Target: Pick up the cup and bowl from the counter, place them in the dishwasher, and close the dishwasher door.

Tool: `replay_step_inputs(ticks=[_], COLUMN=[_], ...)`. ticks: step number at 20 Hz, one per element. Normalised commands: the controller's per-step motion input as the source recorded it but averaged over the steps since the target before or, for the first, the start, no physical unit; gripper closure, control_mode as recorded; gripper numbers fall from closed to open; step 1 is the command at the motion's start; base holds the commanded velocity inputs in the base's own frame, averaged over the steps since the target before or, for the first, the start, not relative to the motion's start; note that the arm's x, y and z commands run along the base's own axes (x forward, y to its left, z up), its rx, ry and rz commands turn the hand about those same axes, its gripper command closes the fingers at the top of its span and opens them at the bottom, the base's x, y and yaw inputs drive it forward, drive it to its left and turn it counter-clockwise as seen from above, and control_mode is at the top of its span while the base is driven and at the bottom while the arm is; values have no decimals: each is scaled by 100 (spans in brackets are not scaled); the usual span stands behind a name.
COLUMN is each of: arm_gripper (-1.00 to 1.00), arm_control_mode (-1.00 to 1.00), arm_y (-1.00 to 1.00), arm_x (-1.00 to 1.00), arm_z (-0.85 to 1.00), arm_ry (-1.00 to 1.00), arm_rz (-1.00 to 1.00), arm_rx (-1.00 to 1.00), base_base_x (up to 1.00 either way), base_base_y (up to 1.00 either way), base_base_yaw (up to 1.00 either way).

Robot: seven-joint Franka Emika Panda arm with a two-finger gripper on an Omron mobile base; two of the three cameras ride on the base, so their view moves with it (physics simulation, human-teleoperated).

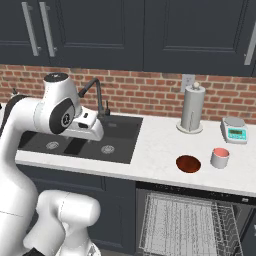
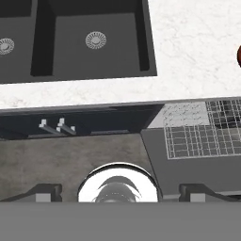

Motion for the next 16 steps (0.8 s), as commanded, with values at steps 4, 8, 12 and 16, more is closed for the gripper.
replay_step_inputs(ticks=[4, 8, 12, 16], arm_gripper=[-100, -100, -100, -100], arm_control_mode=[100, 100, 100, 100], arm_y=[0, 0, 0, 0], arm_x=[0, 0, 0, 0], arm_z=[0, 0, 0, 0], arm_ry=[0, 0, 0, 0], arm_rz=[0, 0, 0, 0], arm_rx=[0, 0, 0, 0], base_base_x=[-26, -38, -37, -33], base_base_y=[0, 0, 0, 10], base_base_yaw=[-1, -9, -15, -20])
